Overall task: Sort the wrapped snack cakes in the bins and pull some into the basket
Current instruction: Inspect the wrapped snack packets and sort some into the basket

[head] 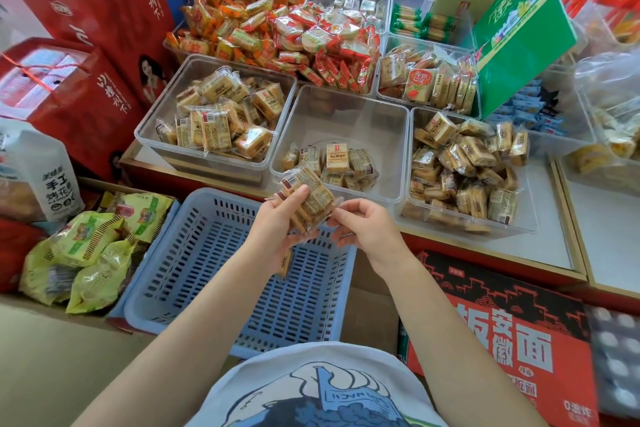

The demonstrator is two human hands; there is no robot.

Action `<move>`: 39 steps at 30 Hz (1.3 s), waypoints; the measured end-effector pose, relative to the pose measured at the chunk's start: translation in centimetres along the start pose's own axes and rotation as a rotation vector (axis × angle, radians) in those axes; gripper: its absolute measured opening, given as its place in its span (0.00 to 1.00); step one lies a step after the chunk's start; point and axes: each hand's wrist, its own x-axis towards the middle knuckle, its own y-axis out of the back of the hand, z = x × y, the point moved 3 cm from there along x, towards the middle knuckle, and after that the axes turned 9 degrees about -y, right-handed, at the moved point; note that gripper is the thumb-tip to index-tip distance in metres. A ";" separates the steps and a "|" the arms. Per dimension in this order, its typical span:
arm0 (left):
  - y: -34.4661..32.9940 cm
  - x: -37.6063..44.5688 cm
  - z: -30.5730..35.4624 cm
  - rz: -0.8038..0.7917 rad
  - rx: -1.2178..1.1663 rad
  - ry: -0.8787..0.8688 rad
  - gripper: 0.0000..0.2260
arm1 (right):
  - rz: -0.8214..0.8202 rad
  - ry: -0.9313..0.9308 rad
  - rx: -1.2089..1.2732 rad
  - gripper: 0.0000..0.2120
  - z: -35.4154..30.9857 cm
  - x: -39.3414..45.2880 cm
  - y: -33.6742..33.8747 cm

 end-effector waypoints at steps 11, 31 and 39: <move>-0.3 -0.2 -0.3 -0.069 -0.019 0.038 0.16 | 0.080 -0.021 0.033 0.07 -0.2 -0.1 0.4; -0.4 -0.8 0.3 -0.019 -0.021 0.031 0.14 | -0.114 0.064 0.083 0.06 -0.6 -0.7 0.7; 0.0 -0.3 0.6 -0.019 0.100 0.016 0.16 | 0.007 0.043 -0.109 0.05 -1.2 -1.4 0.8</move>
